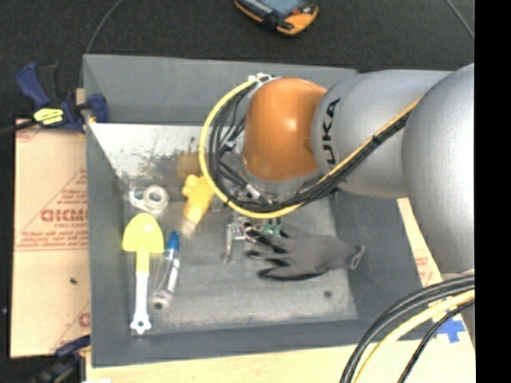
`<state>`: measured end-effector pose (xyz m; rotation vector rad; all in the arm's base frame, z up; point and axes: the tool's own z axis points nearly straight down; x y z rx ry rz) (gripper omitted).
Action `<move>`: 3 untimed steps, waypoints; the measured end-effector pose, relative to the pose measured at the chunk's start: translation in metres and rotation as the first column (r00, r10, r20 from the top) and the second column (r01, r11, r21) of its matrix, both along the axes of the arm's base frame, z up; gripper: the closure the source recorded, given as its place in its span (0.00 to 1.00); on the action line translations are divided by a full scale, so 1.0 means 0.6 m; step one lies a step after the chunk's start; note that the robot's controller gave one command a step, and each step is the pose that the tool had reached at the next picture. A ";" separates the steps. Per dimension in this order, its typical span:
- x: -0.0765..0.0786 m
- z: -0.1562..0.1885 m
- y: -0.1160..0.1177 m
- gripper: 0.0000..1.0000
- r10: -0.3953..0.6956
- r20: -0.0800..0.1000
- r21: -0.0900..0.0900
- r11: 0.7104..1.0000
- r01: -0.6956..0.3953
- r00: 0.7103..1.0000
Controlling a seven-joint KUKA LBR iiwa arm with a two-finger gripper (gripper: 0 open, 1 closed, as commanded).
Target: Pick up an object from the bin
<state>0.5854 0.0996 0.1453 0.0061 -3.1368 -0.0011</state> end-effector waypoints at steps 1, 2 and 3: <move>0.003 0.008 -0.001 0.00 -0.004 0.008 0.001 1.000 0.004 1.000; 0.025 -0.036 -0.179 0.00 0.012 0.002 -0.004 1.000 -0.012 1.000; 0.051 -0.026 -0.031 0.00 0.248 0.009 -0.001 0.969 -0.248 0.969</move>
Offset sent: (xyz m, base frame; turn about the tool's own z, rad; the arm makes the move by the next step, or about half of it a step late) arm 0.0142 -0.1021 -0.0216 -0.0171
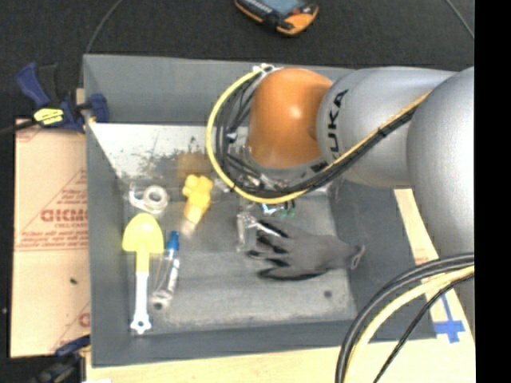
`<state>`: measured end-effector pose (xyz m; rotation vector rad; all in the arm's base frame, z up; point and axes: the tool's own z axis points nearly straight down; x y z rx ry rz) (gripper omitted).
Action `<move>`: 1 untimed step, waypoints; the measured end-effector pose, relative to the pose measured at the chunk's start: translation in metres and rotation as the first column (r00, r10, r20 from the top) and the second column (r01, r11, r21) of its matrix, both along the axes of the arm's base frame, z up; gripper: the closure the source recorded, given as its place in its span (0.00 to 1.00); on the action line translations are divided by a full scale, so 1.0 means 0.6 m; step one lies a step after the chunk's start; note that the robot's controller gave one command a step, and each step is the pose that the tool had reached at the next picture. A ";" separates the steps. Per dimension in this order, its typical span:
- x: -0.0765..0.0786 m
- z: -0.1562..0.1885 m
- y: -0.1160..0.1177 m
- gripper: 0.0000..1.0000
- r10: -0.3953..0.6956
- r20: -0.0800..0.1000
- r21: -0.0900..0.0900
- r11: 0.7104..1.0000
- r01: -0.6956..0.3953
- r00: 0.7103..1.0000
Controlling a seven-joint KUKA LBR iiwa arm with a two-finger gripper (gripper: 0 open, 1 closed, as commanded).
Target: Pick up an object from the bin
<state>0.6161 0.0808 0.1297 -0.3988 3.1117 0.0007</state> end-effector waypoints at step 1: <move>-0.035 -0.008 -0.117 0.00 -0.393 -0.004 -0.002 0.919 0.393 0.919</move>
Offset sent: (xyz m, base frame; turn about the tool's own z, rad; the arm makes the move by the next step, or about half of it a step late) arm -0.0323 -0.0598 -0.0597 -0.0611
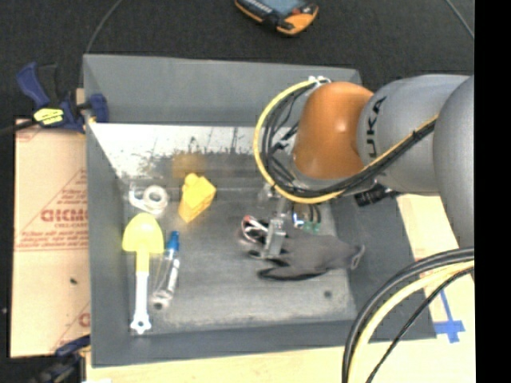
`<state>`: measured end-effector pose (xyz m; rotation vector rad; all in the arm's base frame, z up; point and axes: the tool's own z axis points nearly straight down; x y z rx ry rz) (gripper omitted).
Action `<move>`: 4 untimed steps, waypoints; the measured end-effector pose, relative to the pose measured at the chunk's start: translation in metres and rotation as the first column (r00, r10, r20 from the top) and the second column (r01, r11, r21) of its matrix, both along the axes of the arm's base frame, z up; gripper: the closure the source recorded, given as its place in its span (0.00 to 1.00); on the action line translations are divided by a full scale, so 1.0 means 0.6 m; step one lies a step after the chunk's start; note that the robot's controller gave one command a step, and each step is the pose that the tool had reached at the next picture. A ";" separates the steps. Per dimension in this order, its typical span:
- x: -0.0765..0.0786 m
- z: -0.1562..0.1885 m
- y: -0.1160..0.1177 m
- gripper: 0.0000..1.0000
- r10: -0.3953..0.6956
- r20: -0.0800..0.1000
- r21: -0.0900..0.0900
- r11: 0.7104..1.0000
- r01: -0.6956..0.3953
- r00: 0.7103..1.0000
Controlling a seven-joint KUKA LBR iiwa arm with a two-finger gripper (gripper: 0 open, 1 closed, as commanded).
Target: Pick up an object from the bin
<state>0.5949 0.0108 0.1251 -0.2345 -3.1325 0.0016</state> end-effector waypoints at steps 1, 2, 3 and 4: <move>-0.017 -0.092 0.015 0.00 0.449 0.008 -0.002 0.894 -0.449 0.894; -0.033 -0.090 0.006 1.00 -0.250 0.003 0.002 0.968 0.250 0.968; -0.033 -0.090 0.006 1.00 -0.255 0.003 0.002 0.967 0.255 0.967; -0.033 -0.087 0.005 1.00 -0.254 0.004 0.002 0.967 0.254 0.967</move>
Offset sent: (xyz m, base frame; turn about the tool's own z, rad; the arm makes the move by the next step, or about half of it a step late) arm -0.0207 0.0037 -0.0551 0.2601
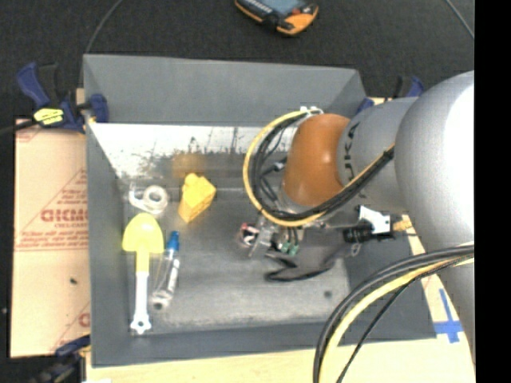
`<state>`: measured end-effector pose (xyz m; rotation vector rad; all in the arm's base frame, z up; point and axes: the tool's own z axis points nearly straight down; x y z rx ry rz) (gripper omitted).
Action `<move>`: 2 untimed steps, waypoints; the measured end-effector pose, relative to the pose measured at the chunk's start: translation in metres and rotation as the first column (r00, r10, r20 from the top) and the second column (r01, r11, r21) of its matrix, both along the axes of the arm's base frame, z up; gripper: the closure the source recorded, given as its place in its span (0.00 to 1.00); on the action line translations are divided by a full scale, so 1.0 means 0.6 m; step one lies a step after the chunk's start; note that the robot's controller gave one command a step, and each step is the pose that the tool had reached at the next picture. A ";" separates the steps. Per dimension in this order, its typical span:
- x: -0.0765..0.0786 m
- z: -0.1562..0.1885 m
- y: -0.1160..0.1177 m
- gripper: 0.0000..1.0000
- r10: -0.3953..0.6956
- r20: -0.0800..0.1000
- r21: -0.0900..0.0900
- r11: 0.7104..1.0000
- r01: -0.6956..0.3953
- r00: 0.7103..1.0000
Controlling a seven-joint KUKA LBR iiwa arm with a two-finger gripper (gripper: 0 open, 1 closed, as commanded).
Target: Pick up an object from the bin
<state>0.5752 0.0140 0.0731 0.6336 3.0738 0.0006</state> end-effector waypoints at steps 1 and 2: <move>0.001 0.007 0.000 1.00 0.000 0.003 0.000 1.000 0.000 1.000; 0.000 0.020 -0.001 1.00 0.001 0.001 0.000 1.000 -0.001 1.000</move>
Offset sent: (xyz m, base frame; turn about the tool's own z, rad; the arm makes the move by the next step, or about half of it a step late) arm 0.0001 -0.0002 0.0320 -0.0003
